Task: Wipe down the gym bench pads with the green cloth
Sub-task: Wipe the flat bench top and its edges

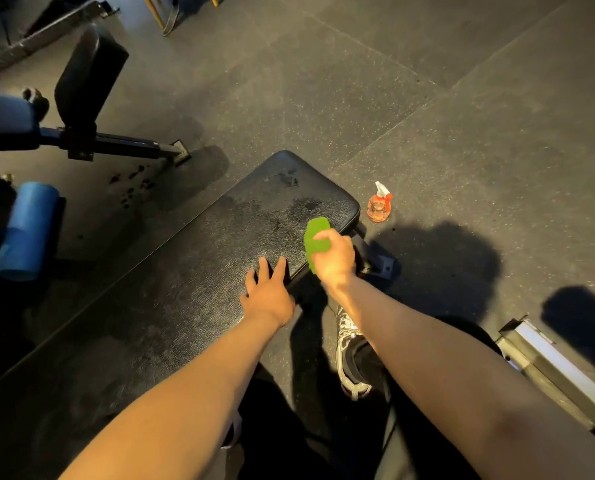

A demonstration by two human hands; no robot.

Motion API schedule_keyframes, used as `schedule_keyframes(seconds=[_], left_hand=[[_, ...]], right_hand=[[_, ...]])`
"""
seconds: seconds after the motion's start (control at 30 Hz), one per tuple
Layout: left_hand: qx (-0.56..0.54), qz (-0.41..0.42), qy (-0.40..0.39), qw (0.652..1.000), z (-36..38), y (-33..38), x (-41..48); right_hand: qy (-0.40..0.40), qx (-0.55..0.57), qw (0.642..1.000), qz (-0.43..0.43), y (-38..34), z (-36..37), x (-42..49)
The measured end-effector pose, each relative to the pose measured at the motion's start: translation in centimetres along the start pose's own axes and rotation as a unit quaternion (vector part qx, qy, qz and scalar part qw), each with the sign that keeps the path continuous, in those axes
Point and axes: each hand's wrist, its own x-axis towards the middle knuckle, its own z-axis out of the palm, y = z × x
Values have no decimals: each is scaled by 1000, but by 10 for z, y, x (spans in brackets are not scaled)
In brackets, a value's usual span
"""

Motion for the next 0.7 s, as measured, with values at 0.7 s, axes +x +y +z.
schedule_keyframes(seconds=[0.7], left_hand=[[3,6,3,1000,9,-1,0]], right_hand=[[-43,-138,987,-74,5,7,-5]])
